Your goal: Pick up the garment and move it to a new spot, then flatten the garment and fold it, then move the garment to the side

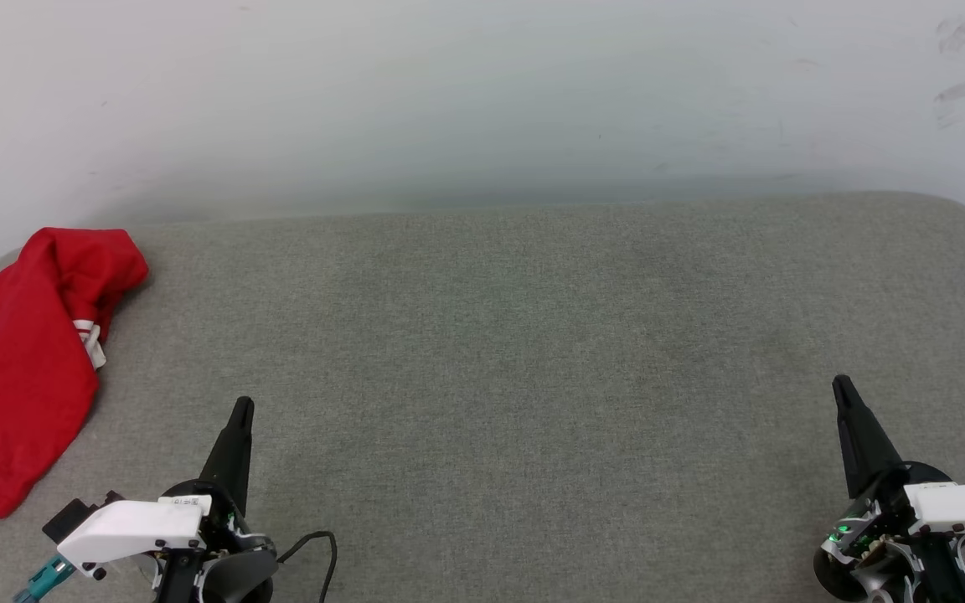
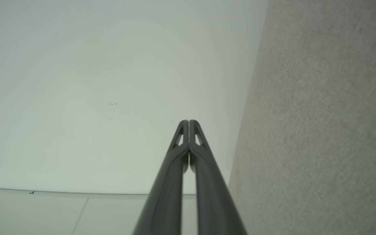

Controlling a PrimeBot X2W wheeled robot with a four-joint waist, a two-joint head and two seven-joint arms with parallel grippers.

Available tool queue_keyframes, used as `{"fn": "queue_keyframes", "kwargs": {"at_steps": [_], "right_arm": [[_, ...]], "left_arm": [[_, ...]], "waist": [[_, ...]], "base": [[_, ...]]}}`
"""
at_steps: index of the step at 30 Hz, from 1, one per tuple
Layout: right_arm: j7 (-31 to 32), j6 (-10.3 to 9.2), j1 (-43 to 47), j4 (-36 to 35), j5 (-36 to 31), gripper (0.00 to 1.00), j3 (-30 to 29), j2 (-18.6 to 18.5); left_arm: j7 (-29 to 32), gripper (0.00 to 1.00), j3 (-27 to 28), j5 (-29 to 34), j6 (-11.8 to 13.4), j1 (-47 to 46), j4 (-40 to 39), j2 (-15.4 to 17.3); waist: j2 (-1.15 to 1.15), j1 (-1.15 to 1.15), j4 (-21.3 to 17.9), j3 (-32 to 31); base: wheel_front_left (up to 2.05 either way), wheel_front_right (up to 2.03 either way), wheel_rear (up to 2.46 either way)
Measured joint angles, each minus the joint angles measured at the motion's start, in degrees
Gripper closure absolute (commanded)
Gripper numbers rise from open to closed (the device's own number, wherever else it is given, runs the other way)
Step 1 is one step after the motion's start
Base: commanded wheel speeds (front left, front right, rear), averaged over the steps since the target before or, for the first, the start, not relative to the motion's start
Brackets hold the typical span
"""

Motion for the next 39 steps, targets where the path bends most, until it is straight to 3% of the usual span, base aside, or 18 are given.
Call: {"fn": "queue_keyframes", "kwargs": {"at_steps": [6,7,24,35,39], "right_arm": [[0.0,0.00,0.0,0.0,0.0,1.00,0.0,0.0],[0.0,0.00,0.0,0.0,0.0,0.00,0.0,0.0],[-3.4,-0.07,2.8,2.2,-2.8,0.00,2.4,0.4],[-6.1,-0.07,2.8,0.9,-12.7,0.00,1.6,0.3],[-7.0,-0.07,2.8,-0.3,-17.7,0.00,1.1,0.3]], "left_arm": [[0.0,1.00,0.0,0.0,0.0,0.0,0.0,0.0],[0.0,0.00,0.0,0.0,0.0,0.0,0.0,0.0],[-3.4,0.00,-0.5,2.3,0.0,3.4,1.9,-0.3],[-6.1,0.00,2.9,11.2,0.0,3.4,0.6,-0.3],[-7.0,0.00,4.0,15.8,1.6,3.4,-1.4,-0.3]], "waist": [[0.00,0.00,0.0,0.0],[0.00,0.00,0.0,0.0],[0.00,0.00,-0.1,0.1],[0.00,0.00,0.0,0.3],[0.00,0.00,0.0,0.4]], "base": [[0.00,0.00,0.00],[0.00,0.00,0.00],[0.00,0.00,0.00],[0.00,0.00,0.00],[0.00,0.00,0.00]]}}
